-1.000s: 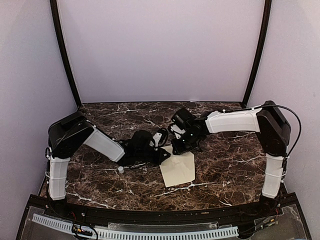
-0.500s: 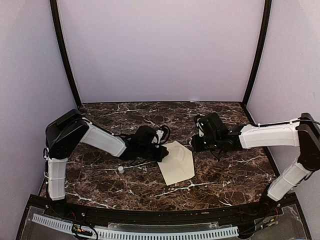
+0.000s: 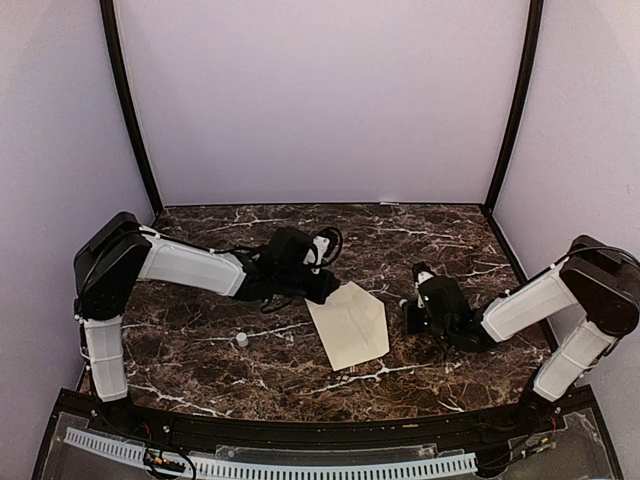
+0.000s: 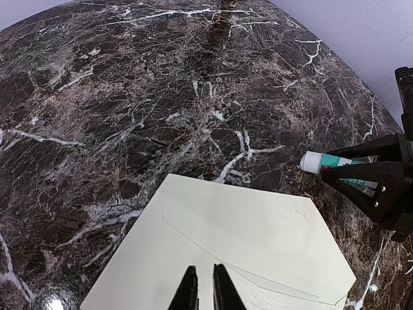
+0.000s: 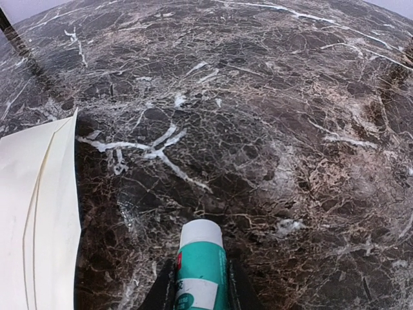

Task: Place the letter into the envelope and seal it

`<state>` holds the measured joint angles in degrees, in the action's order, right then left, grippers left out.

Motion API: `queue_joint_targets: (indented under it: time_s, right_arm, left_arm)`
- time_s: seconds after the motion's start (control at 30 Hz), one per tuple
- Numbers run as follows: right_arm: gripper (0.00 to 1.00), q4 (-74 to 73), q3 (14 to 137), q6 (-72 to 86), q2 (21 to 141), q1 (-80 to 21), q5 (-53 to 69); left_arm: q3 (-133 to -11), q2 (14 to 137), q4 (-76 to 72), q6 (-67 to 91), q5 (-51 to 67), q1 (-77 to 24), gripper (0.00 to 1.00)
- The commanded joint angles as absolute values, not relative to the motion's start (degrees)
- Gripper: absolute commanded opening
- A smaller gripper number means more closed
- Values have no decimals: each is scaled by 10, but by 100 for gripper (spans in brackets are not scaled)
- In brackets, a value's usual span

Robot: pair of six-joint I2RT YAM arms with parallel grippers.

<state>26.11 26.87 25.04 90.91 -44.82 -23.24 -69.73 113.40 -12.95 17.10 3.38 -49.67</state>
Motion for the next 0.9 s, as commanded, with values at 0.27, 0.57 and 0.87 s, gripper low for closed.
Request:
queue_joint_targets:
  time_s: [0.27, 0.57, 0.87]
  right_arm:
    - [23, 394, 173, 252, 904, -445, -193]
    - [36, 378, 169, 256, 884, -446, -176]
    - [49, 286, 217, 211, 802, -446, -163]
  left_arm:
    - [-640, 1061, -112, 173, 10, -495, 10]
    - [-578, 1037, -130, 190, 8, -496, 10]
    - [-522, 1010, -136, 205, -7, -495, 11]
